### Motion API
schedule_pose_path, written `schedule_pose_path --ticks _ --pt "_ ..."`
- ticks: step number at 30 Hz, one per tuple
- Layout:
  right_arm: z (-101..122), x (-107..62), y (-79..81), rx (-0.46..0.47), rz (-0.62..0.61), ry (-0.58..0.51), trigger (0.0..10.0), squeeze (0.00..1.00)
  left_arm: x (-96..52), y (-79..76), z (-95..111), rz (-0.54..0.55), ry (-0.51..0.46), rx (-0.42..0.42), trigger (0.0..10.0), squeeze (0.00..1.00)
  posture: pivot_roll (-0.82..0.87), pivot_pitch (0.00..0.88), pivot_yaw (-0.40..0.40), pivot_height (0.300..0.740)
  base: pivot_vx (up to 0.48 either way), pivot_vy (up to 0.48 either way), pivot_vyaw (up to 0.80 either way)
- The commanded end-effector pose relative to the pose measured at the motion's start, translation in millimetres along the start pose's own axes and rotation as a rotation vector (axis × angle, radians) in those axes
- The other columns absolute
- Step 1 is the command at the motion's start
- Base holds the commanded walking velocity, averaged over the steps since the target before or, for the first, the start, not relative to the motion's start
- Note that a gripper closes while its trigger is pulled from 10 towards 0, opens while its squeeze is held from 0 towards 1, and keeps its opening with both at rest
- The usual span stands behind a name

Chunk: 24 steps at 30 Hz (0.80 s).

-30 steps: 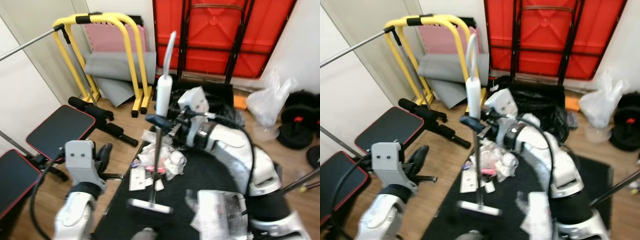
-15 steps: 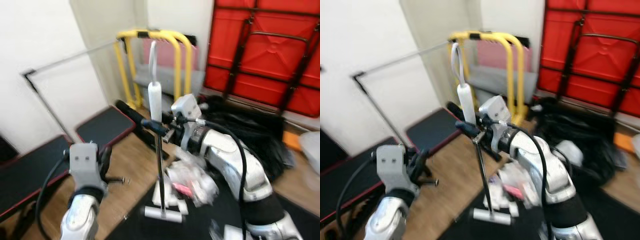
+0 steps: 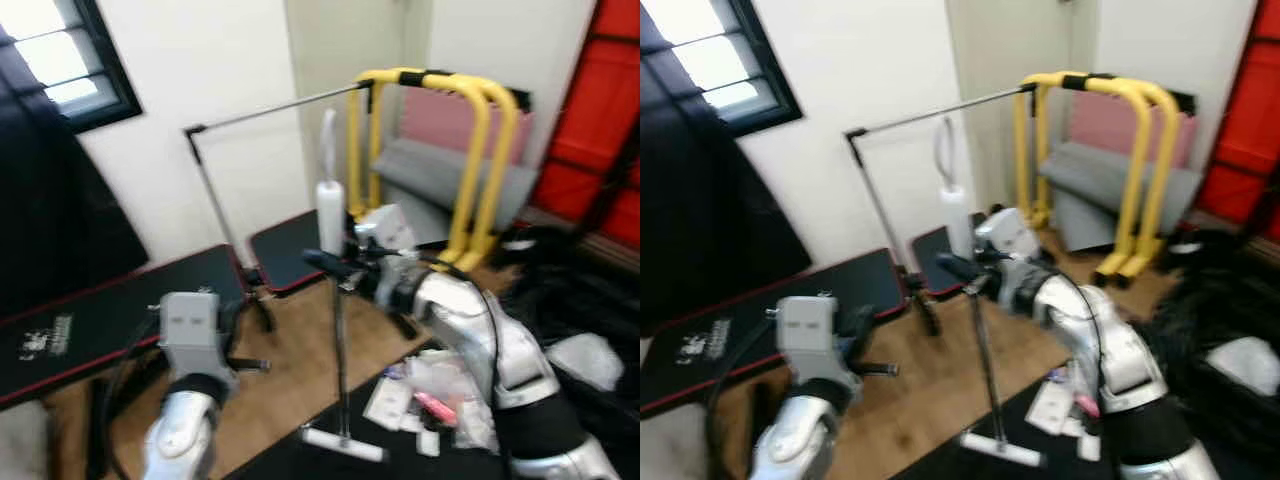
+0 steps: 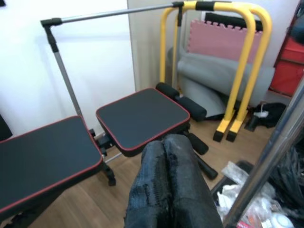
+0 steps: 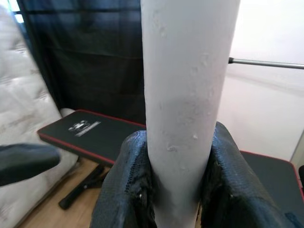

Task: Sweep floor

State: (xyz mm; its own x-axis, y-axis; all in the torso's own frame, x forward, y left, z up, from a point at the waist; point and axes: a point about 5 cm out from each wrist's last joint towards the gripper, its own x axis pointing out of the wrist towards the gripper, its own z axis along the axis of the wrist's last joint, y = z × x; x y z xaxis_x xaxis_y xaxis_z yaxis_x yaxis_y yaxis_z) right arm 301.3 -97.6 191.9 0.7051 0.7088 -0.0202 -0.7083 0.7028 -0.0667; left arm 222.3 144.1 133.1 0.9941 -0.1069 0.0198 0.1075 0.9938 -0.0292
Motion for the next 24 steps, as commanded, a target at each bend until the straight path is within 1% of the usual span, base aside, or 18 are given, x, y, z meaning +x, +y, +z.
schedule_pose_path --ticks 1,2,4,6,7,10,14,20,24 --pt "7.6 3.3 2.2 -0.027 0.003 -0.043 10.0 0.00 0.4 7.6 -4.0 0.032 0.012 0.003 10.0 0.00 -0.02 0.000 0.003 0.740 0.000 0.000 0.80" --pt "7.6 3.3 2.2 -0.027 0.003 -0.043 10.0 0.00 0.4 7.6 -4.0 0.032 0.012 0.003 10.0 0.00 -0.02 0.000 0.003 0.740 0.000 0.000 0.80" --pt "3.8 3.0 -3.5 -0.029 -0.037 -0.022 10.0 0.00 2.1 11.2 -8.4 0.038 0.022 -0.020 10.0 0.00 -0.02 0.000 -0.011 0.740 0.000 0.000 0.80" --pt "3.8 3.0 -3.5 -0.029 -0.037 -0.022 10.0 0.00 2.1 11.2 -8.4 0.038 0.022 -0.020 10.0 0.00 -0.02 0.000 -0.011 0.740 0.000 0.000 0.80" --pt "0.0 1.2 -10.2 -0.021 -0.094 -0.005 10.0 0.00 2.2 12.0 -11.7 0.048 0.027 -0.058 10.0 0.00 -0.02 0.000 -0.024 0.740 0.000 0.000 0.00" --pt "-1.2 0.6 -12.0 -0.017 -0.109 -0.002 10.0 0.00 2.1 11.8 -12.2 0.050 0.026 -0.066 10.0 0.00 -0.02 0.000 -0.024 0.740 0.000 0.000 0.00" --pt "-1.2 -1.0 -12.3 -0.013 -0.106 -0.008 10.0 0.00 2.5 10.8 -11.7 0.046 0.020 -0.074 10.0 0.00 -0.02 0.000 -0.032 0.740 0.271 0.000 0.00" --pt "-2.5 -0.5 -10.6 -0.015 -0.093 0.007 10.0 0.00 3.8 10.0 -11.2 0.043 0.013 -0.077 10.0 0.00 -0.02 0.000 -0.043 0.740 0.292 0.000 0.80" --pt "-1.4 1.0 -11.0 -0.008 -0.111 0.003 10.0 0.00 6.0 9.1 -10.5 0.039 0.004 -0.080 10.0 0.00 -0.03 0.000 -0.065 0.740 0.294 0.000 0.00"
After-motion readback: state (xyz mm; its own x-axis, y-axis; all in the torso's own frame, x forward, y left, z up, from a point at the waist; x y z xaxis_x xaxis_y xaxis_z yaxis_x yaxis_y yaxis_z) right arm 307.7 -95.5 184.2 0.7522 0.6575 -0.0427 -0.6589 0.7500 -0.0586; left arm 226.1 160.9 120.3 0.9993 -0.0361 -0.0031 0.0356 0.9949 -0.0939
